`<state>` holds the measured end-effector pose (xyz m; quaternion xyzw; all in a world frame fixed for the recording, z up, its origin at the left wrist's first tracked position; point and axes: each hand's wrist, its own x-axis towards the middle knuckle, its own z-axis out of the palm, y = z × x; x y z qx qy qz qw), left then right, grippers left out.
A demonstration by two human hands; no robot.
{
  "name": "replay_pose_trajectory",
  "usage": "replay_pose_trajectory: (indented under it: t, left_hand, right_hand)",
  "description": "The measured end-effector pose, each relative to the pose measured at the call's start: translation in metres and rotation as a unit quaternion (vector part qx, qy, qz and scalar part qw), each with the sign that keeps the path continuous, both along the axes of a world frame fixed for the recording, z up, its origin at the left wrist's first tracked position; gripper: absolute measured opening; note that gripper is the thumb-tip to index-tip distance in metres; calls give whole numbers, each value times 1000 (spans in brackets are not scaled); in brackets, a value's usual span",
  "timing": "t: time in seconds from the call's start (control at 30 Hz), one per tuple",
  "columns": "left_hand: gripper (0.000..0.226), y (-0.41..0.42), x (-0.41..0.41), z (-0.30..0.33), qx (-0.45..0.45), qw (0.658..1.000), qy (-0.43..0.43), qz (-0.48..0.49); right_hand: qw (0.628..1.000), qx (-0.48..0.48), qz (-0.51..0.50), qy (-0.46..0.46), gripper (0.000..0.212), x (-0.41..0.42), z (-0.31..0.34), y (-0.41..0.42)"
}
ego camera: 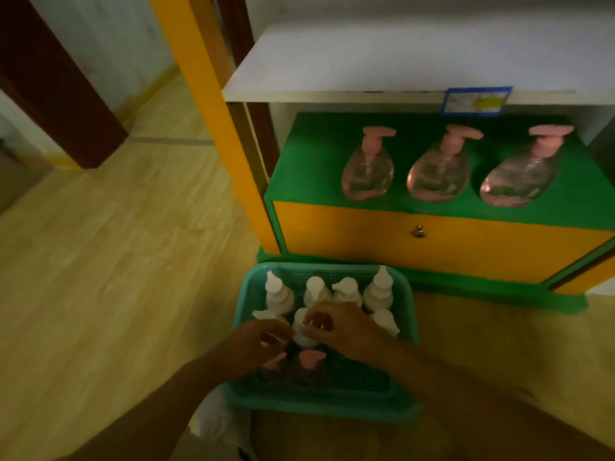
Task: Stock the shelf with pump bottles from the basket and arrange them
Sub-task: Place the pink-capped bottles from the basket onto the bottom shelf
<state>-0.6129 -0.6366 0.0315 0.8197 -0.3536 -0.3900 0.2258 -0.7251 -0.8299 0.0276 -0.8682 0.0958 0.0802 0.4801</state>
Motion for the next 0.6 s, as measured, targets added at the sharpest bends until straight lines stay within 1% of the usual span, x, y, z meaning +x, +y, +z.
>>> replay_pose_trajectory:
  t: [0.07,0.1,0.2,0.27,0.33,0.43,0.5,0.53,0.6]
  left_hand:
    - [21,11,1,-12,18,1000,-11,4]
    - [21,17,1,-20,30,999,-27,-1]
    - [41,32,-3,-46,56,995,-66,-46]
    - [49,38,-7,-59,55,995,-66,-42]
    - [50,38,-9,-72,50,995,-86,-14]
    - [41,31,-13,-86,50,992,-114,2]
    - [32,29,-14,-91,48,987,-152,15]
    - [31,29,-13,-91,48,984,-170,12]
    - [29,30,-10,-86,48,983,-175,-4]
  right_hand:
    - [999,6,16,33,26,3,-6,15]
    - [998,-10,23,49,25,4,-10,22]
    - [992,-91,24,88,23,1,-27,37]
    - [986,-128,50,99,29,-5,-40,43]
    - [985,-114,56,116,33,-11,-52,45]
    - [990,-80,0,119,38,-14,-70,47]
    - [990,-65,-32,117,45,-14,-79,51]
    - [990,-62,-47,117,46,-14,-83,52]
    - [990,-65,-59,113,39,-13,-85,52]
